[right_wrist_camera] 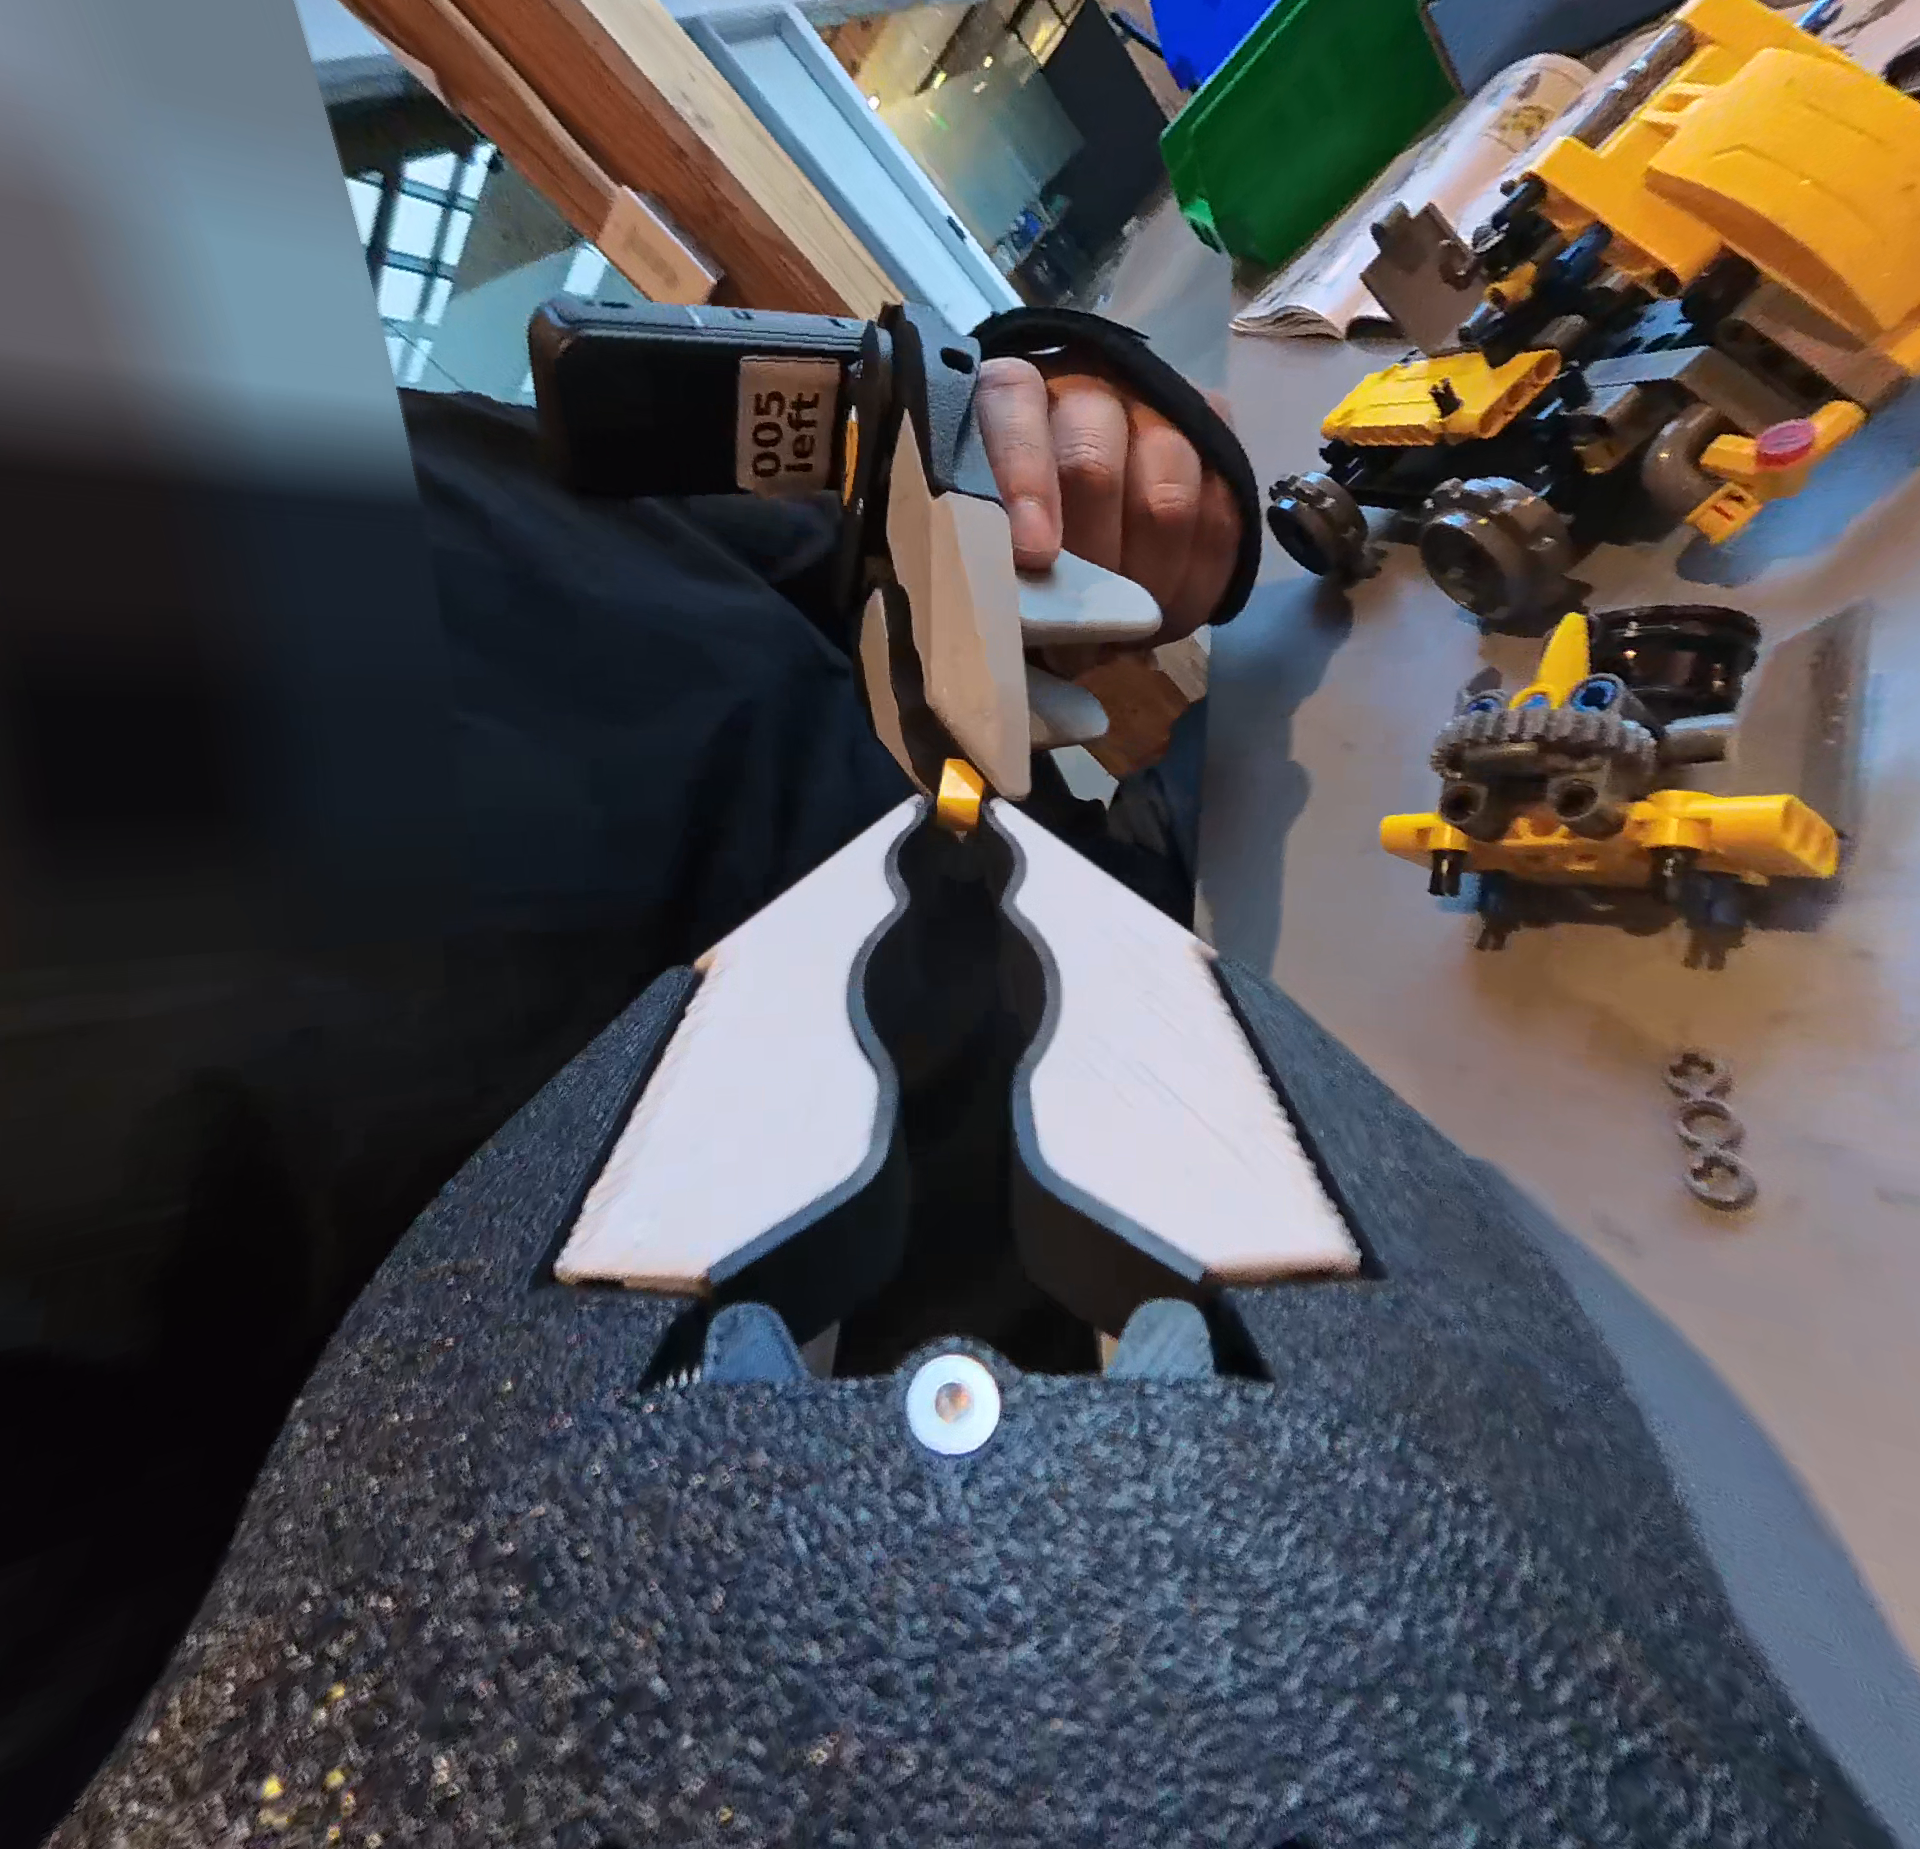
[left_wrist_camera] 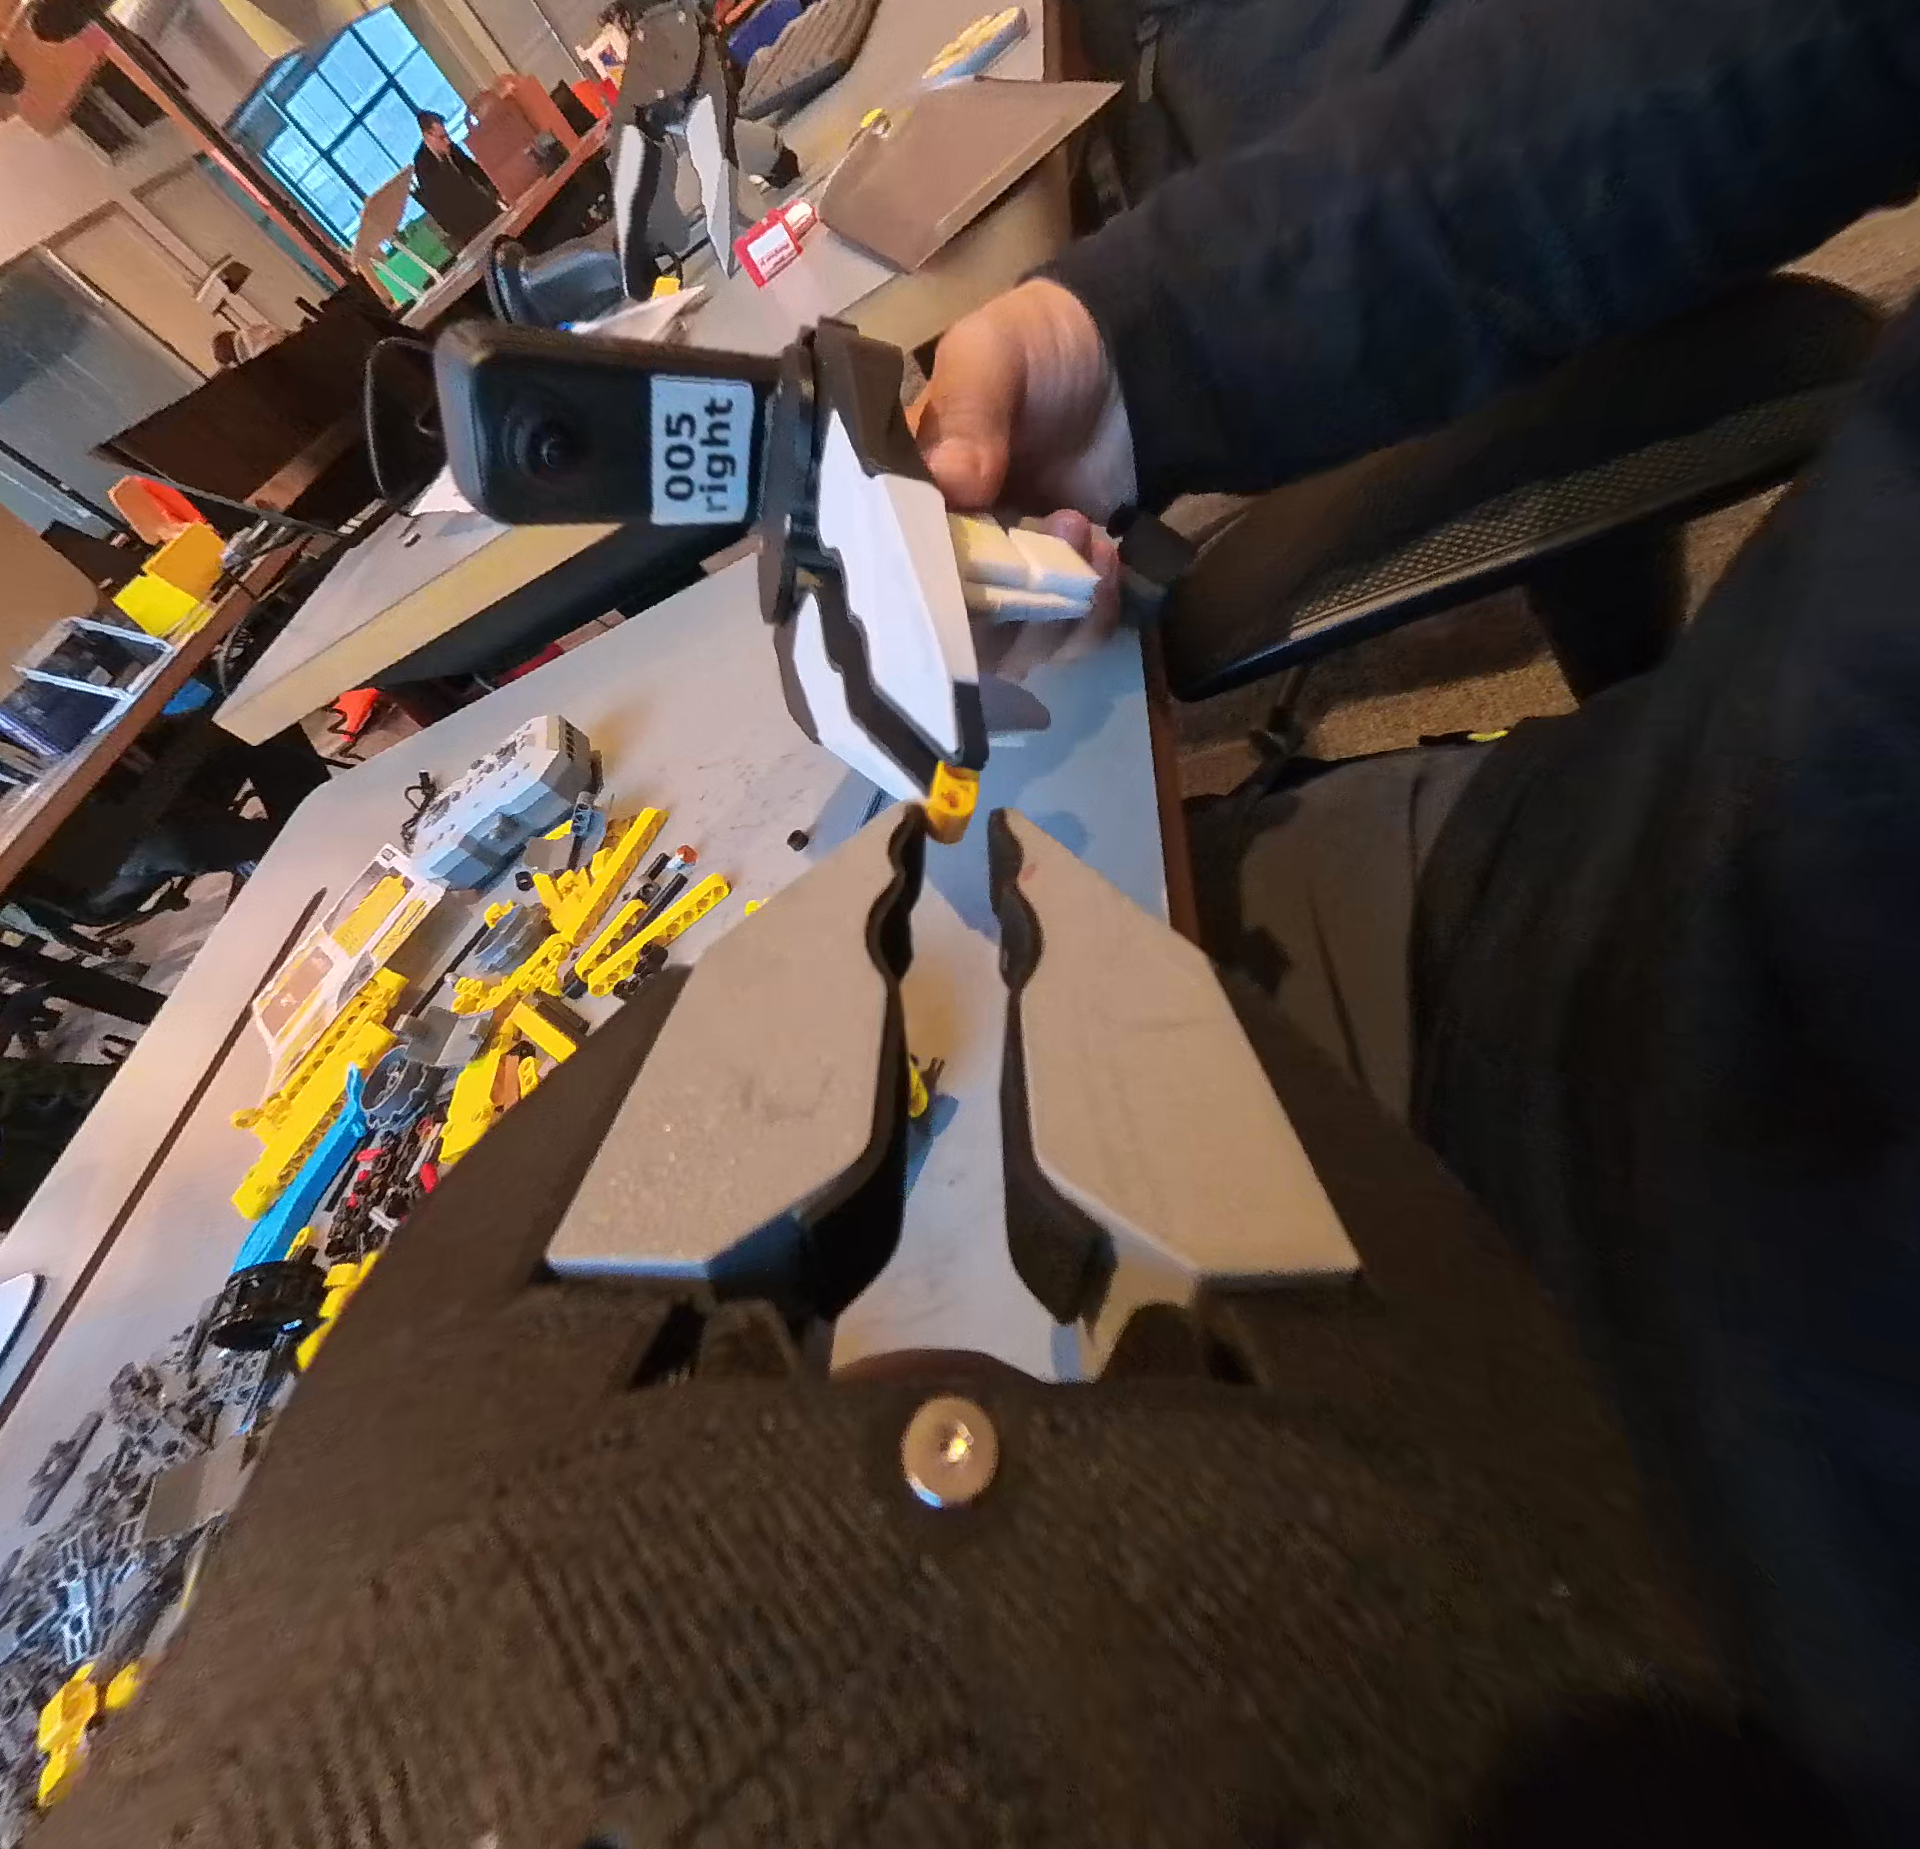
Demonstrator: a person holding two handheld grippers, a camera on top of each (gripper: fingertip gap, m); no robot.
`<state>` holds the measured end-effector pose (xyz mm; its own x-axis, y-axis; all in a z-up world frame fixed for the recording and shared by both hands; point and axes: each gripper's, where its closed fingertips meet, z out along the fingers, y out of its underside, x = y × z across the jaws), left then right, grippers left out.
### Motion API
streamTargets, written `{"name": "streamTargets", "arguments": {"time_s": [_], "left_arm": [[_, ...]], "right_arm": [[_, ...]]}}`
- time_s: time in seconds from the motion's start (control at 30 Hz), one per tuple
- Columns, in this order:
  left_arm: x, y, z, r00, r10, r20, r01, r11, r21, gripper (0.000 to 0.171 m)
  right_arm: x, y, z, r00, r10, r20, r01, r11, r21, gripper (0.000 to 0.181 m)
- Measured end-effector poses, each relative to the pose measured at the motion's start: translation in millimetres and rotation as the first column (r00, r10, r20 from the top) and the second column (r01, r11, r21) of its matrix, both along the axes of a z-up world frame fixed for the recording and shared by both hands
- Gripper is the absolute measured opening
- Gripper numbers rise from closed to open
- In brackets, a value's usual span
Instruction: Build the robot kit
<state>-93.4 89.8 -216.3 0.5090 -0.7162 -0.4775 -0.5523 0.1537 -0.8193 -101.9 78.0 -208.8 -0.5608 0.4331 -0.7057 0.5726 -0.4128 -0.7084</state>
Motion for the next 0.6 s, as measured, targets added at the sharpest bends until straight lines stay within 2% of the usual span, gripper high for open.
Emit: {"name": "streamTargets", "arguments": {"time_s": [0.17, 0.27, 0.37, 0.5, 0.6], "left_arm": [[0.5, -2.4, 5.7, 0.999, -0.019, 0.049, 0.02, 1.0, -0.018, 0.006], [-3.1, 1.4, 1.5, 1.0, 0.014, 0.015, -0.014, 1.0, -0.021, 0.006], [-14.1, 12.4, -8.3, 0.993, 0.106, -0.046, -0.107, 0.993, -0.039, 0.005], [-27.0, 24.8, -18.1, 0.964, 0.22, -0.147, -0.225, 0.974, -0.023, 0.004], [-27.4, 29.2, -19.1, 0.941, 0.261, -0.214, -0.258, 0.965, 0.04, 0.005]], "right_arm": [[-0.6, -2.9, 2.5, 1.0, 0.017, -0.014, -0.018, 0.998, -0.064, 0.008], [-3.5, 1.4, -2.0, 1.0, -0.013, 0.001, 0.013, 0.999, -0.052, 0.008], [-13.2, 20.5, -16.4, 0.986, -0.163, 0.047, 0.159, 0.984, 0.084, 0.012], [-18.6, 45.2, -29.1, 0.915, -0.398, 0.063, 0.359, 0.877, 0.32, 0.011], [-16.5, 35.2, -13.3, 0.91, -0.413, 0.036, 0.387, 0.877, 0.286, 0.016]]}}
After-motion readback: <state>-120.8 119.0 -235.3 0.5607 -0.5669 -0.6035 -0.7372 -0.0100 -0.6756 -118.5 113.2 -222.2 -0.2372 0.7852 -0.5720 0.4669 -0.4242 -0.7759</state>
